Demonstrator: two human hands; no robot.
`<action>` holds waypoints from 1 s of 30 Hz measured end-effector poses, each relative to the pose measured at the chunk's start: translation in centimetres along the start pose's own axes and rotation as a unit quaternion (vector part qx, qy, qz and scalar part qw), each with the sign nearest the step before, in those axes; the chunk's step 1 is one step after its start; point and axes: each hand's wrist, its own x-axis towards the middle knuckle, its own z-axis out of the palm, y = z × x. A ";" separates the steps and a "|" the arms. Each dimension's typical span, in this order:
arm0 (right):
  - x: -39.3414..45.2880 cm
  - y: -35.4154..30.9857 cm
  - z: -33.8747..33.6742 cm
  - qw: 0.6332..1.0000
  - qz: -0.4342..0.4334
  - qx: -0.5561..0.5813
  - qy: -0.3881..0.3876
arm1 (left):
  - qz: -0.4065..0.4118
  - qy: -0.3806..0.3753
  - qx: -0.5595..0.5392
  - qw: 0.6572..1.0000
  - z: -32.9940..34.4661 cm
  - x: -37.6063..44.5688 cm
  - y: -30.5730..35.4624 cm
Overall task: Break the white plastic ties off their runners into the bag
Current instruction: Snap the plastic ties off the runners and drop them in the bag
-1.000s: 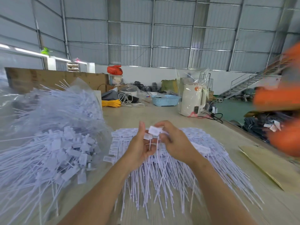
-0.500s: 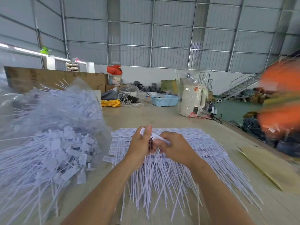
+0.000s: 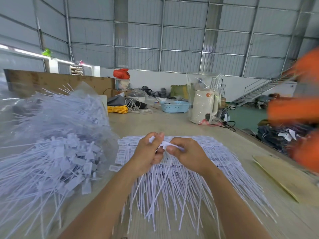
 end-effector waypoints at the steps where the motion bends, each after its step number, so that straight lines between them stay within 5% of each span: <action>1: -0.1 0.2 -0.3 1.000 0.002 -0.026 -0.006 | -0.011 -0.009 0.000 1.000 -0.2 0.0 0.2; 3: -0.6 1.5 -1.6 0.996 0.034 -0.086 -0.015 | -0.037 0.008 -0.016 0.999 -1.4 -0.1 1.1; 6: -1.2 3.6 -3.8 0.994 0.091 -0.031 0.054 | -0.017 0.085 -0.025 0.996 -3.6 -0.3 2.7; 11: -0.2 2.6 -2.3 0.991 0.054 -0.051 0.112 | 0.185 0.078 0.079 0.976 -1.3 -1.4 7.3; 15: -0.5 3.1 -2.6 0.989 0.080 -0.084 0.095 | 0.308 0.115 0.411 0.850 -3.2 -2.3 11.7; 20: -0.5 3.0 -2.4 0.988 0.082 -0.085 0.101 | 0.053 0.141 0.753 0.640 -11.6 -1.4 11.6; 26: -0.5 2.8 -2.2 0.987 0.072 -0.101 0.105 | -0.183 0.136 0.805 0.548 -19.1 -3.0 7.9; 30: -0.6 2.9 -2.1 0.986 0.074 -0.104 0.107 | -0.179 0.149 0.791 0.566 -19.2 -3.5 7.7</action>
